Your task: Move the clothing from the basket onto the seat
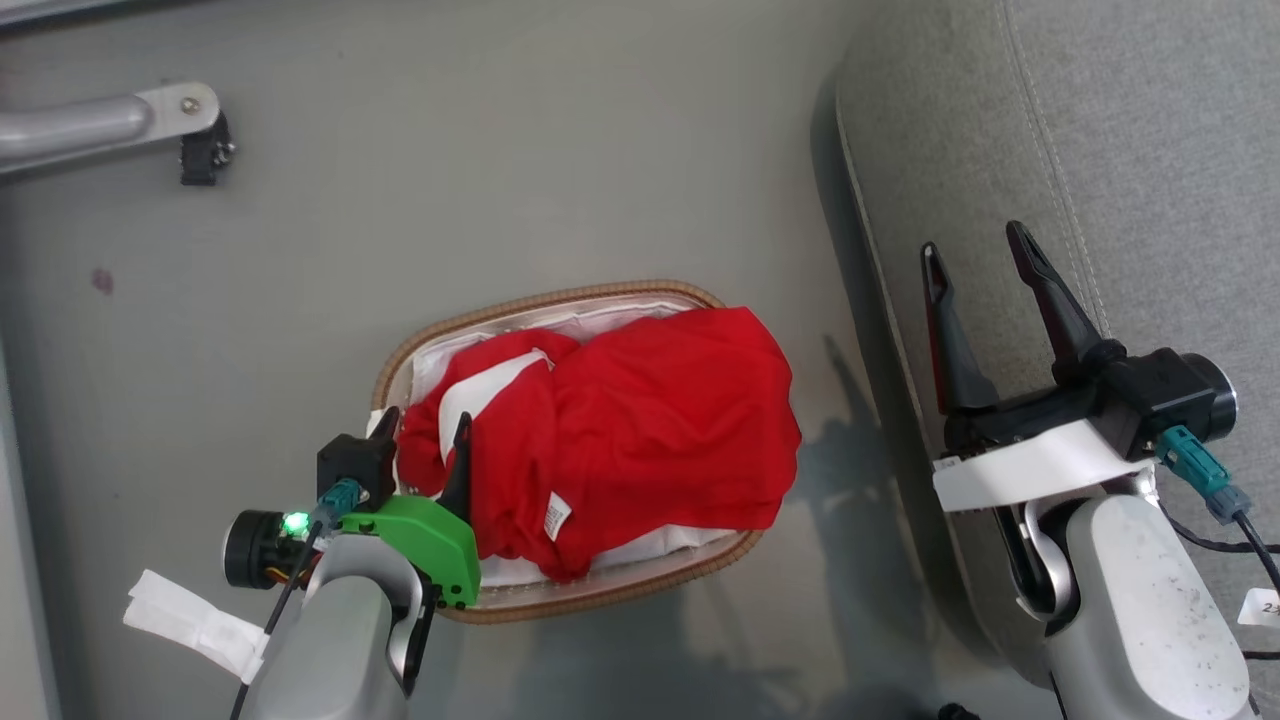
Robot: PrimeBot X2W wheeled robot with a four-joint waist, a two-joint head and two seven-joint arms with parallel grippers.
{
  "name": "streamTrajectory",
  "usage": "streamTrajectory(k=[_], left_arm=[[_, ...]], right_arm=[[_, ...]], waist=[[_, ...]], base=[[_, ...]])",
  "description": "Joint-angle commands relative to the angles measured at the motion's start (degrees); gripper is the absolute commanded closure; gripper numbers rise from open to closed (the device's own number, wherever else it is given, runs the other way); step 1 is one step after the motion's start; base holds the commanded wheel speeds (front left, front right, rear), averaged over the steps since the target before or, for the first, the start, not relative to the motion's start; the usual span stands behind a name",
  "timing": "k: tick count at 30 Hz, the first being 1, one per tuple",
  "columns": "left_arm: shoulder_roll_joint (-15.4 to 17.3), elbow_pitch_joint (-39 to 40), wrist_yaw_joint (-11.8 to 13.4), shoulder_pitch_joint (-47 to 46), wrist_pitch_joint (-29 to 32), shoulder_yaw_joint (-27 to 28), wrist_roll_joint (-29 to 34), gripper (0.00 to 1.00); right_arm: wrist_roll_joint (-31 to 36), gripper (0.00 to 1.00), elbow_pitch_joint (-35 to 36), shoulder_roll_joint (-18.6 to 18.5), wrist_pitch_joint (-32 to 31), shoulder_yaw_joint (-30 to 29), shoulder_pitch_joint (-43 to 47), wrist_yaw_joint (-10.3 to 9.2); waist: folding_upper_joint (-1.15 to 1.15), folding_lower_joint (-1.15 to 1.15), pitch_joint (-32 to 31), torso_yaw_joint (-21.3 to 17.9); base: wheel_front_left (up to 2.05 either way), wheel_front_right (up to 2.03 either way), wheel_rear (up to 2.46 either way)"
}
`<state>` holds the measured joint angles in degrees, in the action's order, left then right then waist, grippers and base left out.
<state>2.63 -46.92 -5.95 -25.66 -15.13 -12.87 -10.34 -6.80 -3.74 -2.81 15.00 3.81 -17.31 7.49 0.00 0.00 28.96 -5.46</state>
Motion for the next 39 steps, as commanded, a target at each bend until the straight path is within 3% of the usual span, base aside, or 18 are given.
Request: streamTrajectory(k=[1,8,11,23,26,27,30,32,33,39], left_arm=[[0.49,-1.43,0.43,-2.01,-0.04,0.26,0.32,0.00],[1.61,-10.80,1.49,-7.46,-0.04,0.20,0.81,0.00],[2.45,-15.26,3.77,-10.65,0.30,0.36,1.12,0.00],[3.54,-23.21,7.56,-17.47,4.47,1.38,-0.75,0.00],[3.32,-23.93,7.25,-18.08,5.06,1.16,-0.99,0.00],[3.15,-24.19,6.90,-18.20,5.29,1.10,-1.24,0.07],[3.02,-24.37,6.34,-18.62,4.30,0.60,-1.25,0.74],[2.72,-24.45,6.05,-18.70,3.68,0.36,-1.41,0.93],[2.59,-24.46,5.91,-18.68,3.32,0.25,-1.46,1.00],[1.91,-23.42,4.40,-17.93,1.17,-1.15,-1.15,1.00]], right_arm=[[-0.51,0.00,0.48,-0.14,0.28,0.45,-1.31,0.00],[-2.57,0.00,1.05,-0.13,0.28,1.65,-3.97,0.00],[-3.66,0.00,1.07,-0.13,0.29,2.04,-4.87,-0.01],[-5.47,0.00,1.14,-0.15,0.29,2.97,-5.95,-0.01],[-5.73,0.00,1.15,-0.14,0.29,3.15,-6.11,-0.01],[-5.83,0.00,1.14,-0.15,0.29,3.19,-6.21,0.00],[-5.93,0.00,1.01,-0.15,0.29,3.25,-6.42,-0.01],[-5.76,0.00,0.85,-0.15,0.28,3.14,-6.37,-0.01],[-5.62,0.00,0.74,-0.15,0.29,3.09,-6.29,-0.01],[-4.59,0.00,0.08,-0.16,0.29,2.70,-5.49,0.00]], waist=[[0.00,0.00,7.25,-4.93],[0.00,0.00,12.11,-7.64],[0.00,0.00,13.72,-8.73],[0.00,0.00,16.01,-10.06],[0.00,0.00,16.25,-10.22],[0.00,0.00,16.31,-10.25],[0.00,0.00,16.27,-10.23],[0.00,0.00,15.99,-10.10],[0.00,0.00,15.77,-10.00],[0.00,0.00,13.20,-8.81]], base=[[0.00,0.00,0.00],[0.00,0.00,0.00],[0.00,0.00,0.00],[0.00,0.00,0.00],[0.00,0.00,0.00],[0.00,0.00,0.00],[0.00,0.00,0.00],[0.00,0.00,0.00],[0.00,0.00,0.00],[0.00,0.00,0.00]])
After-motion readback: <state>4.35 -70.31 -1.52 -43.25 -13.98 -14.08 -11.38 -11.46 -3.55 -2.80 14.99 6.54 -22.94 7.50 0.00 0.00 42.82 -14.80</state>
